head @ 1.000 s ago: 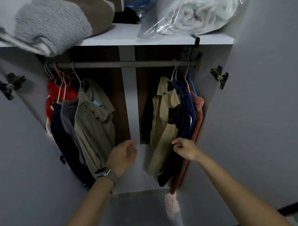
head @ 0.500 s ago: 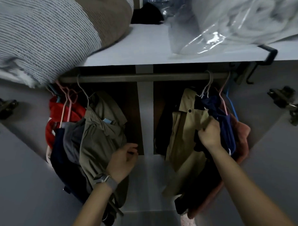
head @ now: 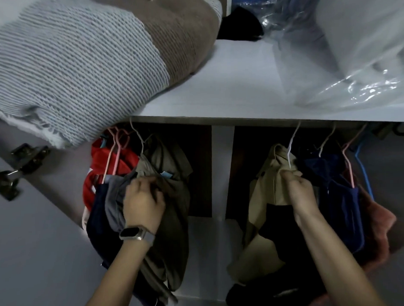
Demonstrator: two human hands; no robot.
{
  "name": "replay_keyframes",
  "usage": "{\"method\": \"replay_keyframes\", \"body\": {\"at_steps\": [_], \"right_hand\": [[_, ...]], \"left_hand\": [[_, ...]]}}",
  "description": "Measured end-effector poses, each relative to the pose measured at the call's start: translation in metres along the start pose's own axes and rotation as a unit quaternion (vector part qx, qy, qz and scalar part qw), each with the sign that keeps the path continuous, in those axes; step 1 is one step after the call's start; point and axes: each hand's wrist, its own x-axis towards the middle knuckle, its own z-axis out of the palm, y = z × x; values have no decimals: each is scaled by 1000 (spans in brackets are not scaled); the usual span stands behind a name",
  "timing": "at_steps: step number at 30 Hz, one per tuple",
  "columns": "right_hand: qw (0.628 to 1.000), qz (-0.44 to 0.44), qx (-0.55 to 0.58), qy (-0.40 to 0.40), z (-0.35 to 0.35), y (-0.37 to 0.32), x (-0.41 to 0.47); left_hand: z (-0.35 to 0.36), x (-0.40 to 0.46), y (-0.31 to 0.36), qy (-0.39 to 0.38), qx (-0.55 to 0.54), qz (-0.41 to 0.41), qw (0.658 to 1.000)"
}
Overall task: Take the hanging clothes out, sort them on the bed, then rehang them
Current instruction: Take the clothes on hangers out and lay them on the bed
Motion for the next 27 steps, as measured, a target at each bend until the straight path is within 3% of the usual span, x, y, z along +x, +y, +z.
{"method": "replay_keyframes", "body": {"at_steps": [3,7,10,19,27], "right_hand": [[999,-27,15,-15,6,1,-13],[999,-22,31,-28,12,3,-14],[999,-22,22,-27,15,4,-12],[993,-107,24,-45,13,13,-18],[980,-129,-41,-147,29,35,-28]], "left_hand": [[4,18,-26,-48,81,-118,989],[28,38,-45,-194,-40,-201,959],[40,54,-32,-169,-101,-231,953],[44,16,28,-81,-244,-205,944],[40,-66,38,-103,-262,-88,955]]}}
